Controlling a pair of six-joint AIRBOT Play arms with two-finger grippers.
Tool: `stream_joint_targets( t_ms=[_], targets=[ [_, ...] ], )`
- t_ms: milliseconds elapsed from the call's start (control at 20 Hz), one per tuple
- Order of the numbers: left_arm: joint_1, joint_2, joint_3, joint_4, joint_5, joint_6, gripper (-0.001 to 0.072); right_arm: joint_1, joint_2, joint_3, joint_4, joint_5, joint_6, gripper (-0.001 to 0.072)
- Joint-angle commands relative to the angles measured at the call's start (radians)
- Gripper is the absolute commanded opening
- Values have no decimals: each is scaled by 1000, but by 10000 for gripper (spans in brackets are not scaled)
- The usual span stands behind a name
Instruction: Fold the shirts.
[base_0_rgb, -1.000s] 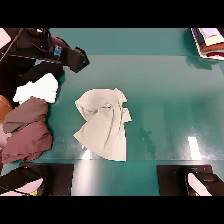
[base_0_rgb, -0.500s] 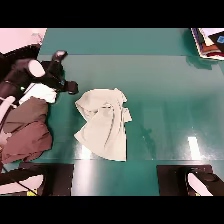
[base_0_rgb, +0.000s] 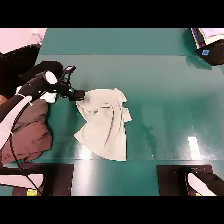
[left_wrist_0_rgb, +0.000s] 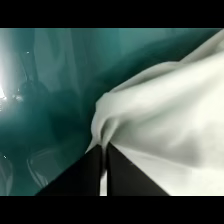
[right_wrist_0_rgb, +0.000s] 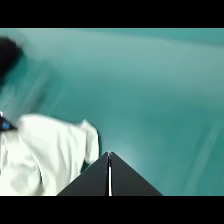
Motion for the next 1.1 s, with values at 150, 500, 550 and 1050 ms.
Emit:
stream_joint_targets(
  t_ms=[150,500,550,1050],
  targets=[
    [24,85,108,69,2,-2,25,31,-47,-294,-43,183,32,13],
    [24,127,149,78,-4,-1,26,432,-208,-826,346,-210,17,428],
    [24,128,149,78,-5,-1,26,505,-249,-826,398,-272,15,428],
    [24,131,150,79,-20,0,26,861,-624,-492,448,-427,58,295]
  ],
)
